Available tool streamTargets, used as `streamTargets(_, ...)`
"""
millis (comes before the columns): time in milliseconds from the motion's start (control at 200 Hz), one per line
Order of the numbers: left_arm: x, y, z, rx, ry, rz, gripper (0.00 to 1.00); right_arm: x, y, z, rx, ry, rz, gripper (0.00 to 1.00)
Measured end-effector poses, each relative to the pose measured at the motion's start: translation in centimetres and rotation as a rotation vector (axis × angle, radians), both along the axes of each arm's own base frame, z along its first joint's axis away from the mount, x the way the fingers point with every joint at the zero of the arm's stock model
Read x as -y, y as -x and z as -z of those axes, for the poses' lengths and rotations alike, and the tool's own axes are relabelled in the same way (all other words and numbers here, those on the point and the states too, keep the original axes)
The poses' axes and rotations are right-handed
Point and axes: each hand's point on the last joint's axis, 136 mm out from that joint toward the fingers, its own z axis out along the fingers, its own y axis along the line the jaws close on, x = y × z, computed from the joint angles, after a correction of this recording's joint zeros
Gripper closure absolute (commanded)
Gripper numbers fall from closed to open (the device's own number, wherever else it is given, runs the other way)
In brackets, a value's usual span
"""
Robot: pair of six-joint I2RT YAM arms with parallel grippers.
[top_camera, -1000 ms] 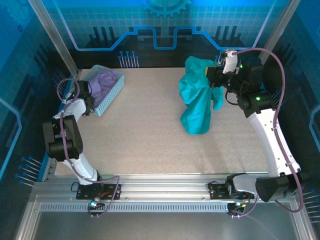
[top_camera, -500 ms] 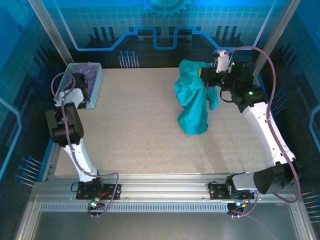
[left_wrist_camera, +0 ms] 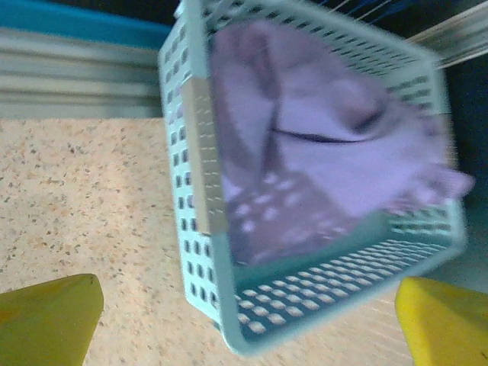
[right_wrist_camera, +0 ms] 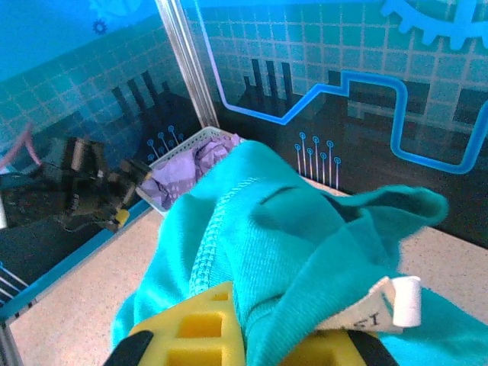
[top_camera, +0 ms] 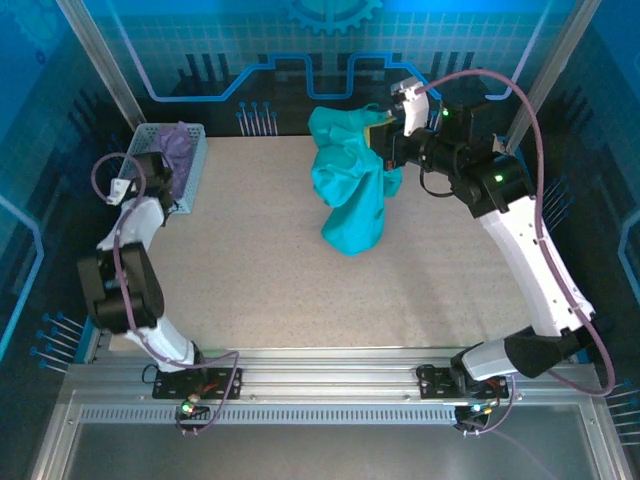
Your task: Fold the inside-out t-shirt
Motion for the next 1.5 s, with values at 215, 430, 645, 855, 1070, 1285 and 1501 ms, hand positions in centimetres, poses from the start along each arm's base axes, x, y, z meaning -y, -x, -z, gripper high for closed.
streamTargets(215,4.9,3.2,-7.8,0.220,-0.102,0.183,0.01,0.1,2.3,-0.5,0.009,0.032,-0.011,1.00)
streamTargets(430,10.9,5.1,-7.3,0.249,-0.106,0.403,0.01,-5.5,-4.9,4.4,-0.126,0.022,-0.048,0.76)
streamTargets(645,19.2,7.4,-3.3,0.204,-0.051,0.711,0.01,-9.2,-13.6,21.9,-0.414,0.220,0.001,0.34)
streamTargets(855,27.8,12.0,2.5,0.108,-0.026,1.102,0.01,0.0,-3.3,31.8,-0.672,0.452,0.127,0.31)
streamTargets(1070,34.8,15.0,6.3,0.032,-0.003,1.418,0.15,8.2,2.4,33.7,-0.752,0.401,0.327,0.34)
streamTargets(1285,38.8,16.0,9.3,-0.070,0.023,1.584,0.20,10.6,3.7,42.2,-0.981,0.434,0.420,0.48)
streamTargets(1501,39.5,15.3,8.5,-0.036,0.013,1.597,0.20,9.6,3.6,43.7,-1.011,0.408,0.393,0.99)
